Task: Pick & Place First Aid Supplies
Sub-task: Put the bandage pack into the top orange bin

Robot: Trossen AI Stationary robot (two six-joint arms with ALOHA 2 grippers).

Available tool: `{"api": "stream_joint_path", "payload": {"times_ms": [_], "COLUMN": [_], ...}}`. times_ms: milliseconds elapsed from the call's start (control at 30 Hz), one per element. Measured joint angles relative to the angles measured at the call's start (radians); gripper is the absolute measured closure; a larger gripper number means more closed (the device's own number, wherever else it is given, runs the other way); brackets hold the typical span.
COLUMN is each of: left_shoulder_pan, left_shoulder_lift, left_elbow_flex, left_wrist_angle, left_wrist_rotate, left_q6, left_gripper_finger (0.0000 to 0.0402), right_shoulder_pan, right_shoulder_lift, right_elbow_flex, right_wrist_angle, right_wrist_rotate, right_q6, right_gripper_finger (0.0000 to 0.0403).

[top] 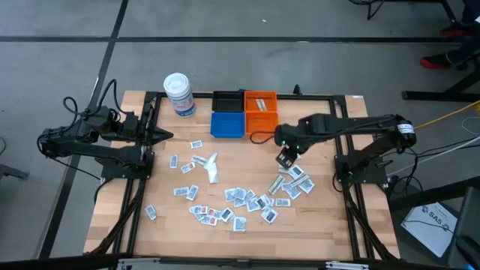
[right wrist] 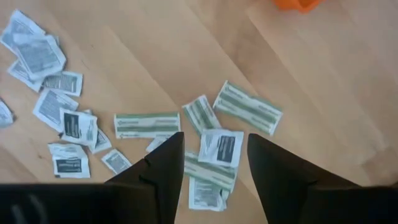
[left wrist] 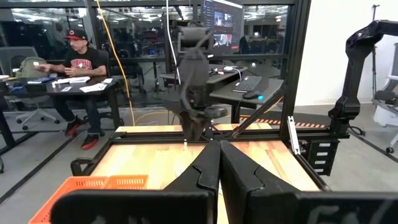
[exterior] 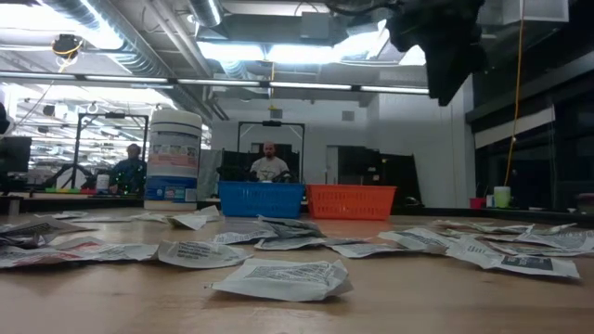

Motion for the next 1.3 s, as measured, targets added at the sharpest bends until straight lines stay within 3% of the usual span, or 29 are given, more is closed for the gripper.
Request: {"api": "stream_joint_path", "payload": {"times_ms": [233, 567, 800, 1100, 1300], "left_shoulder_pan": [0.0, 0.0, 0.0, 0.0, 0.0], "left_shoulder_lift": [0.0, 0.0, 0.0, 0.0, 0.0], "left_elbow_flex": [0.0, 0.0, 0.0, 0.0, 0.0], "left_wrist_angle": [0.0, 0.0, 0.0, 0.0, 0.0], "left_wrist_rotate": [0.0, 0.0, 0.0, 0.0, 0.0], "left_q6": [0.0, 0.001, 0.0, 0.001, 0.0], "left_gripper_finger": [0.0398, 0.0398, 0.0398, 0.0398, 0.0398], "right_shoulder_pan": [0.1, 0.134, 0.08, -0.042, -0.127], "right_shoulder_lift": [0.0, 0.002, -0.032, -0.175, -0.221], "right_elbow_flex": [-0.018, -0.184, -0.364, -0.558, -0.683], "right_wrist_angle": [-0.028, 0.016, 0.155, 0.302, 0.47], "right_wrist_rotate": [0.068, 0.088, 0.086, 0.072, -0.024], "right_q6": [0.107, 0.192, 0.193, 0.194, 0.202], "right_gripper_finger": [0.0226, 0.0226, 0.0226, 0.0226, 0.0226]}}
